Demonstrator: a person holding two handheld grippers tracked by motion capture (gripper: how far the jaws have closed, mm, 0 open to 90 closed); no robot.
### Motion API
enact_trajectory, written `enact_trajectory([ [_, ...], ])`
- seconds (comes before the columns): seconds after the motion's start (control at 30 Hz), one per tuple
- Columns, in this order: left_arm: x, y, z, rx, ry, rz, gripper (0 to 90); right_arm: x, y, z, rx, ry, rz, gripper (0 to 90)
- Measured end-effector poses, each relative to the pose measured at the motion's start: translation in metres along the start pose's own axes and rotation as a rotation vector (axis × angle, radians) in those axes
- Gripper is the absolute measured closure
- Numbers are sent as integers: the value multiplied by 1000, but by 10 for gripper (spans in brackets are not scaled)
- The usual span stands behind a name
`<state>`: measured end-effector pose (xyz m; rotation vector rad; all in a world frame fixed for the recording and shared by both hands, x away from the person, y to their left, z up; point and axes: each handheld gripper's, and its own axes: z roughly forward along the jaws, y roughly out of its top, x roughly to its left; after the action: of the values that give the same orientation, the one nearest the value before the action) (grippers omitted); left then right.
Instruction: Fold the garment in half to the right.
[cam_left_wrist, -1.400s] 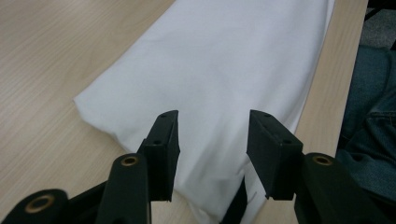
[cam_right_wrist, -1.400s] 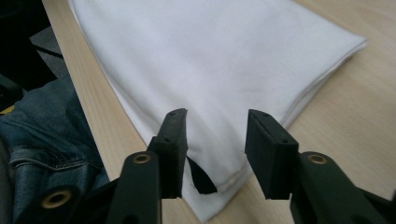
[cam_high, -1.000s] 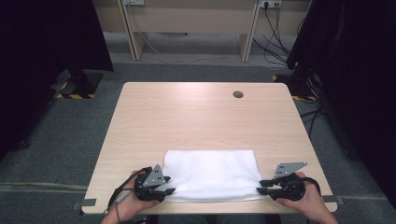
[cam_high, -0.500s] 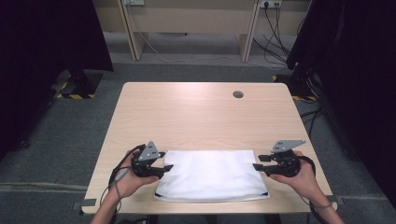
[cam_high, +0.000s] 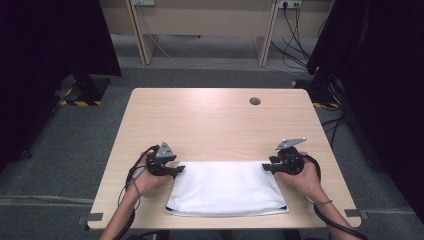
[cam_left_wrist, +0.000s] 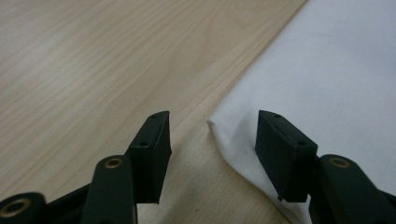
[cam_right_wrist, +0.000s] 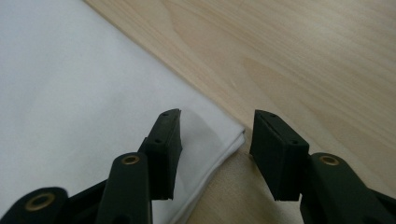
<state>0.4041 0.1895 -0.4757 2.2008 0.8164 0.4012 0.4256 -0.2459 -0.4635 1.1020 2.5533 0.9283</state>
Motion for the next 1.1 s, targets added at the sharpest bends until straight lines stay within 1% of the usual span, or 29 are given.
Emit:
enact_trajectory([
  [0.07,3,0,1,-8,-7,-11,457,1,0,0,-4,3,-5,589],
  [0.13,6,1,3,-11,-10,-17,443,2,-1,0,-2,1,-16,650],
  [0.23,8,1,4,-22,-20,-25,436,4,-2,-1,-8,11,-29,705],
  [0.27,9,2,5,-19,-26,-26,436,4,-3,-1,-8,20,-30,725],
  [0.33,8,2,7,-7,-55,-25,452,4,-3,-1,-13,31,-29,770],
  [0.4,7,3,10,9,-76,-19,503,4,-4,-1,-15,46,-29,817],
  [0.43,7,3,11,2,-92,-23,532,5,-4,-1,-16,49,-32,836],
  [0.47,8,3,11,3,-100,-26,582,5,-4,-1,-17,50,-38,847],
  [0.5,8,4,11,8,-101,-24,614,6,-4,-1,-17,49,-40,852],
  [0.53,7,5,11,14,-114,-26,643,6,-4,-1,-16,50,-40,856],
  [0.57,6,5,11,13,-124,-25,701,6,-4,-1,-16,52,-39,859],
  [0.63,5,6,13,8,-138,-28,785,5,-3,-1,-16,58,-36,863],
  [0.7,7,6,13,3,-142,-35,820,3,-2,-1,-24,62,-23,865],
  [0.77,10,8,14,-4,-133,-36,838,-2,1,-3,-43,73,-1,866],
  [0.8,12,9,14,-4,-130,-38,844,-5,3,-3,-54,72,7,867],
  [0.87,17,14,17,-15,-110,-44,846,-10,10,-3,-68,72,25,867],
  [0.93,24,20,21,-17,-94,-47,847,-16,18,-1,-78,60,38,867],
  [1.0,32,28,25,-13,-67,-47,847,-21,28,2,-86,48,50,867],
  [1.07,40,37,29,-18,-44,-55,847,-27,37,4,-95,38,64,866],
  [1.1,45,42,31,-19,-29,-59,847,-30,42,6,-99,25,70,866],
])
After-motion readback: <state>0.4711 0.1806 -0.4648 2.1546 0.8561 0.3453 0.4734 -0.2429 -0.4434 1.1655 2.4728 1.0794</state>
